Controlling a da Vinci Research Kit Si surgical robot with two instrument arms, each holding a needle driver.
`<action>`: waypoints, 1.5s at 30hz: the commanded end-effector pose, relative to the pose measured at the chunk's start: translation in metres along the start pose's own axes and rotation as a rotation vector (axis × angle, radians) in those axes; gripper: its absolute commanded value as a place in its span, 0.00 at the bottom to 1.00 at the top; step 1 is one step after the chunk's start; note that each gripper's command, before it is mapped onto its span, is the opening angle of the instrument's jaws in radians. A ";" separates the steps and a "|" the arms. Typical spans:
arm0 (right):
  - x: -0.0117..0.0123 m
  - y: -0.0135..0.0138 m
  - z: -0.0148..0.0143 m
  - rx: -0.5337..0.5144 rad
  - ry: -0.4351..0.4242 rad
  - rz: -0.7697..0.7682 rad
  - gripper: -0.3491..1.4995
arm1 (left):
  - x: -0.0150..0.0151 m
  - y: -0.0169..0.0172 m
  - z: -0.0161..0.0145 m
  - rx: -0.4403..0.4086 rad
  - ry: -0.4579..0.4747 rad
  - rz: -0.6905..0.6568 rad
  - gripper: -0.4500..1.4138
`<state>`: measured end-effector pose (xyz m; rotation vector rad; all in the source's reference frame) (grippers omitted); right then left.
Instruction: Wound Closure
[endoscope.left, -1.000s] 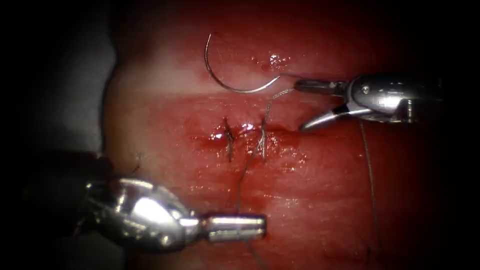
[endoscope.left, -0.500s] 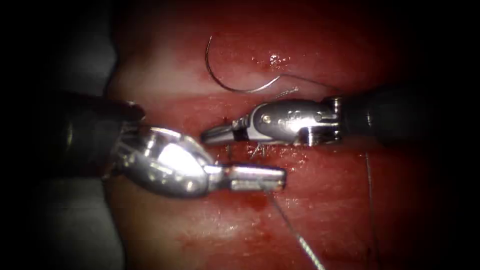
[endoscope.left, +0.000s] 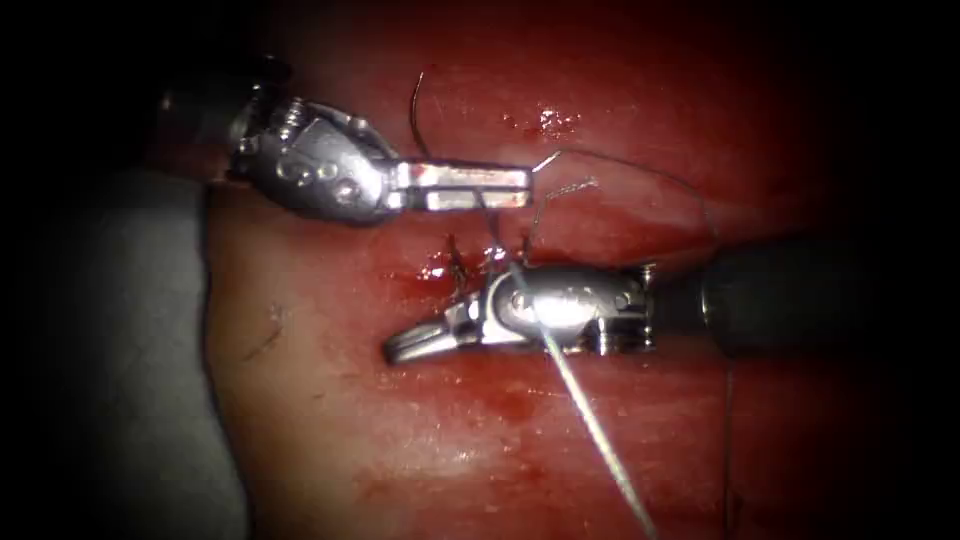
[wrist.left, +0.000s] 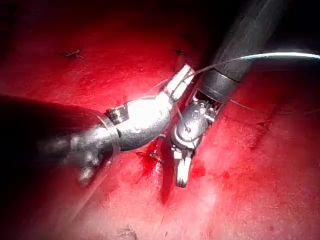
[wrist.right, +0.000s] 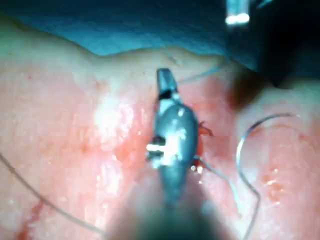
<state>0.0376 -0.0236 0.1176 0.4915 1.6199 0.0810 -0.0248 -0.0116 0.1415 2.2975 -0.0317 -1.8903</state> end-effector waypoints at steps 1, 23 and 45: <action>-0.0009 -0.0008 0.0011 0.007 0.021 0.010 0.00 | -0.0010 0.0005 0.0003 0.001 0.004 -0.007 0.00; 0.0023 -0.0002 -0.0076 -0.055 0.284 0.080 0.00 | -0.0116 0.0046 -0.0033 -0.026 -0.062 -0.042 0.00; -0.0011 0.0005 -0.0107 -0.323 0.325 0.322 0.14 | -0.0185 0.0140 -0.0001 -0.026 -0.155 -0.098 0.00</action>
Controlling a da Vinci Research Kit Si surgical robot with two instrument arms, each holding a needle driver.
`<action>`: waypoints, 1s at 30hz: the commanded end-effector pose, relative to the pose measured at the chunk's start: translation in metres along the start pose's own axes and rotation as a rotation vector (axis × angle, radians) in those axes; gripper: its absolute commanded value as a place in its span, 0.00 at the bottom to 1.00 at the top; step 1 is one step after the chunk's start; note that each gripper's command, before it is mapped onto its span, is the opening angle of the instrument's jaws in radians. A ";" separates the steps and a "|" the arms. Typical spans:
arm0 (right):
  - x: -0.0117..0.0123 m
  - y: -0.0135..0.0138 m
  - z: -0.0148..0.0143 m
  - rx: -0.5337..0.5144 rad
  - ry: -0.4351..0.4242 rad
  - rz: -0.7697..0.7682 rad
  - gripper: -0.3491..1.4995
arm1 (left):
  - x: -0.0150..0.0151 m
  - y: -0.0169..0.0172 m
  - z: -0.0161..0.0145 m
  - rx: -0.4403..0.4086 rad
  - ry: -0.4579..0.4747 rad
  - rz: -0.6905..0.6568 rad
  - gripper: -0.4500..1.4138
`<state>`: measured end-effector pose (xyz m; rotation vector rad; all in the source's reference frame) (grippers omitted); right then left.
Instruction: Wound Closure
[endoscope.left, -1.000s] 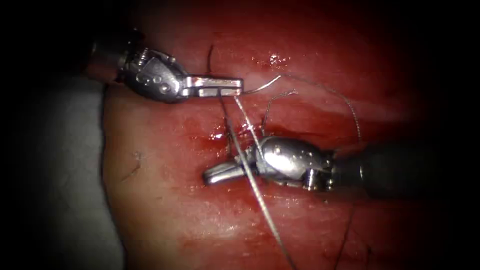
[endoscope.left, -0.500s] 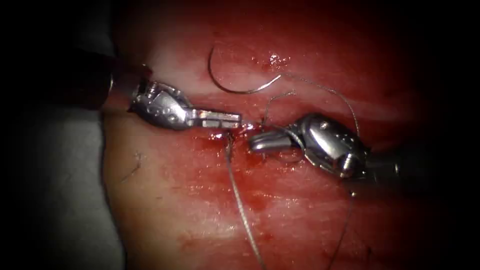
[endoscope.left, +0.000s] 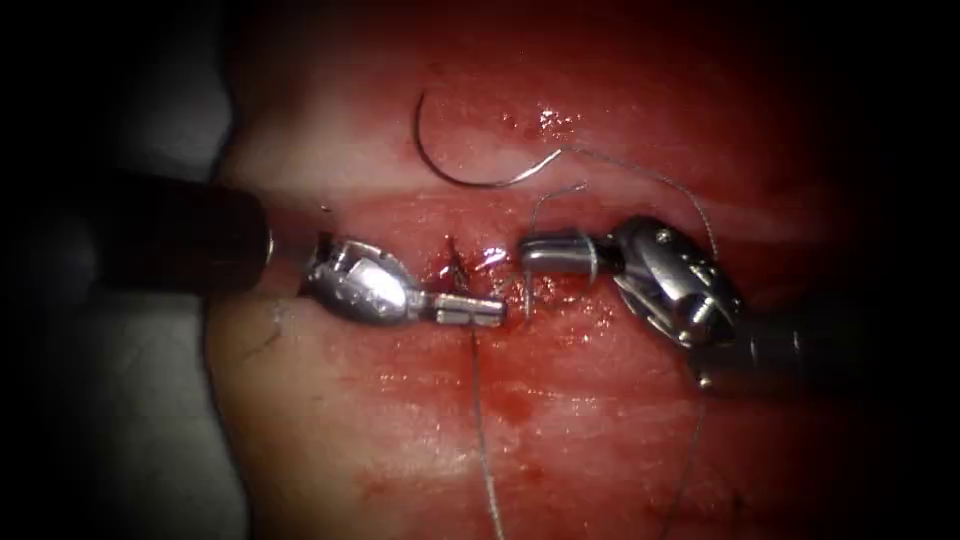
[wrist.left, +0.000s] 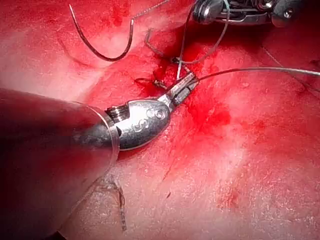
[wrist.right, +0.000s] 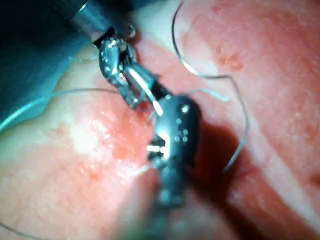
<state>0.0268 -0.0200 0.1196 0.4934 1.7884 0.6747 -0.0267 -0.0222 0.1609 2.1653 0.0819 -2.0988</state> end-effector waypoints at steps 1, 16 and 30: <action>-0.0013 -0.0005 0.0002 -0.025 0.000 0.015 0.17 | -0.0004 0.0010 0.0008 0.000 0.001 -0.005 0.00; -0.0027 -0.0006 -0.0008 -0.518 -0.159 0.546 0.63 | 0.0034 0.0008 0.0018 0.032 -0.036 -0.042 0.00; -0.0041 0.0023 -0.0024 -0.656 -0.122 0.818 0.80 | 0.0045 -0.0007 0.0028 0.114 -0.248 -0.007 0.00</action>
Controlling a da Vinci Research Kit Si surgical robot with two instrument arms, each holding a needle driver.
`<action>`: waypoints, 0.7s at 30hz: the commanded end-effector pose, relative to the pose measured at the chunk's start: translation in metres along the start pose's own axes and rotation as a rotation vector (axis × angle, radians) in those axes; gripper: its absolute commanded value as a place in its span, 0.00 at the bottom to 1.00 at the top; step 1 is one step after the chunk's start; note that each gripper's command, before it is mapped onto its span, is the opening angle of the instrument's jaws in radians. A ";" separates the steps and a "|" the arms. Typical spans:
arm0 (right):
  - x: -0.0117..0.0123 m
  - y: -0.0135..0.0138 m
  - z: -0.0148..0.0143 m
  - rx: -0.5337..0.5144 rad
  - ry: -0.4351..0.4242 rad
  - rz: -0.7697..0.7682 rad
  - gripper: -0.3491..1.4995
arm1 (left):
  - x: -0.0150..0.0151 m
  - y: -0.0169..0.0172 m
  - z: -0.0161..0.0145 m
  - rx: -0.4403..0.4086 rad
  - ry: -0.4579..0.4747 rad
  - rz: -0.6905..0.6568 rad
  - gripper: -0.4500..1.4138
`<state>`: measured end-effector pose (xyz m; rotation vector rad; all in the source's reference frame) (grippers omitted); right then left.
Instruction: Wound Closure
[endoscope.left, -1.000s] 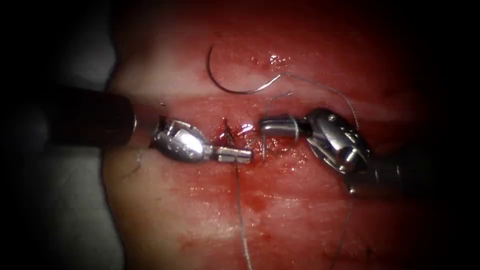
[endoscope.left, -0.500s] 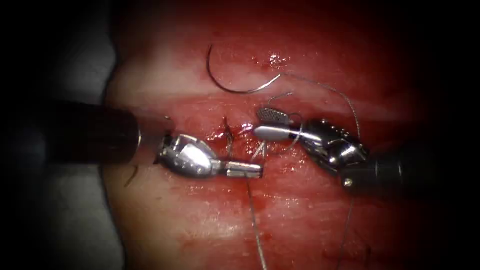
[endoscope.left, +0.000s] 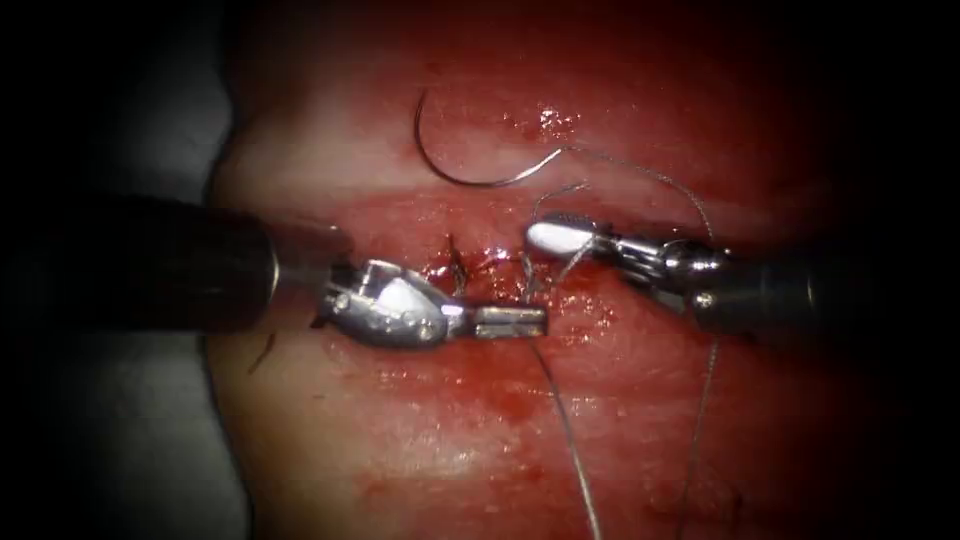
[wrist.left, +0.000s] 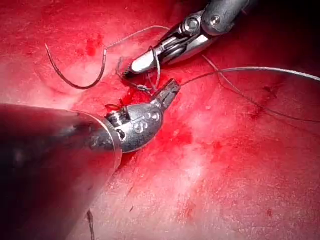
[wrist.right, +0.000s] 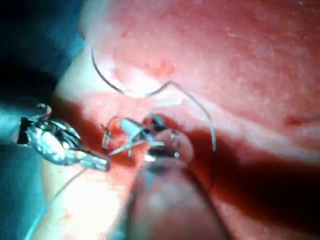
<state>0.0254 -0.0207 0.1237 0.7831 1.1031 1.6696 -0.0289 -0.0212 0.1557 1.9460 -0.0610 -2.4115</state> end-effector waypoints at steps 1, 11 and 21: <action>-0.0006 0.0014 0.0007 -0.016 0.025 0.020 0.80 | -0.0005 0.0009 0.0006 0.002 -0.008 -0.003 0.00; -0.0010 0.0039 0.0021 -0.072 0.117 0.038 0.77 | -0.0004 0.0009 0.0011 -0.002 -0.003 -0.007 0.00; -0.0004 0.0036 0.0028 -0.097 0.161 0.039 0.70 | -0.0003 0.0011 0.0011 -0.006 0.001 -0.007 0.00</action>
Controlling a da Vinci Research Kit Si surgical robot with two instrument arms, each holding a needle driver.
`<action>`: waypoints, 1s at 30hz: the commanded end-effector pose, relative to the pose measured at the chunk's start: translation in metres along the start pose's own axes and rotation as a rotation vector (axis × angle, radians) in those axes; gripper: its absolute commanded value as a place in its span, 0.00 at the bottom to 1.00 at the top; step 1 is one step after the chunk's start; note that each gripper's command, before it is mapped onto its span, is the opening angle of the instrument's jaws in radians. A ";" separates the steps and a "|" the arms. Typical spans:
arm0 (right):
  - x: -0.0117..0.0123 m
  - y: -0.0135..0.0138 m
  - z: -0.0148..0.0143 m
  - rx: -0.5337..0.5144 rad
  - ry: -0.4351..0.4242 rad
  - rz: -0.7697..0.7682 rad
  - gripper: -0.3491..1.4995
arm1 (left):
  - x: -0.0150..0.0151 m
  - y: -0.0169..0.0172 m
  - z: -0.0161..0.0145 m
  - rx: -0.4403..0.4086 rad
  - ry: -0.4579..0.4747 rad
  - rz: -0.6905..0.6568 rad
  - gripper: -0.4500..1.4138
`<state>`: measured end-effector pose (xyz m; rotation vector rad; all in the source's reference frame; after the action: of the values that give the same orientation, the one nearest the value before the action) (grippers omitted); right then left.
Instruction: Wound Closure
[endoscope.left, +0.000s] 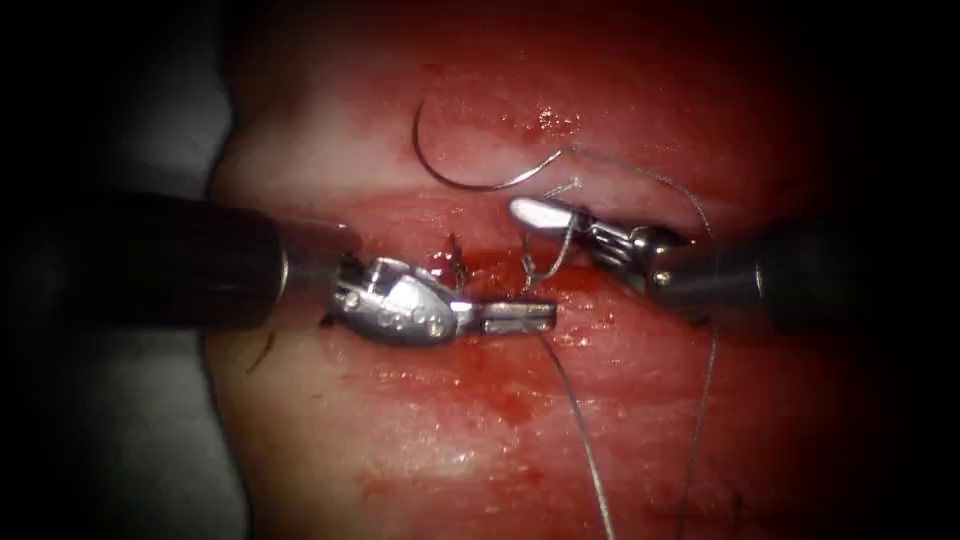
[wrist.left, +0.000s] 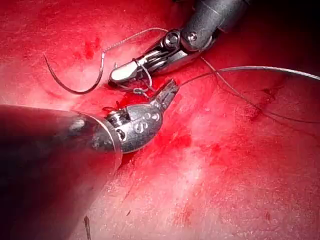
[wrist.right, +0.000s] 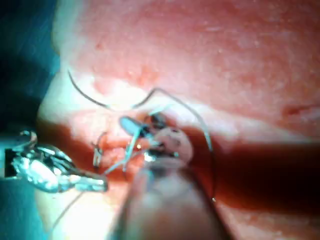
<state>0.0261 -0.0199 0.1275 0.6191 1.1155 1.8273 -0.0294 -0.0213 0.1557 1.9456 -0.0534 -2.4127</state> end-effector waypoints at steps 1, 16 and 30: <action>-0.0009 0.0004 0.0004 0.000 0.003 0.004 0.70 | -0.0004 0.0010 0.0006 -0.002 0.001 -0.004 0.00; -0.0004 -0.0001 0.0007 -0.014 0.056 -0.034 0.29 | -0.0004 0.0016 0.0007 -0.003 -0.005 -0.001 0.00; -0.0017 -0.0013 -0.0018 -0.049 0.002 -0.105 0.00 | 0.0002 0.0003 -0.0026 0.002 -0.008 -0.014 0.00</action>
<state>0.0255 -0.0208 0.1252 0.5099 1.0899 1.7520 -0.0259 -0.0202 0.1541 1.9404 -0.0521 -2.4354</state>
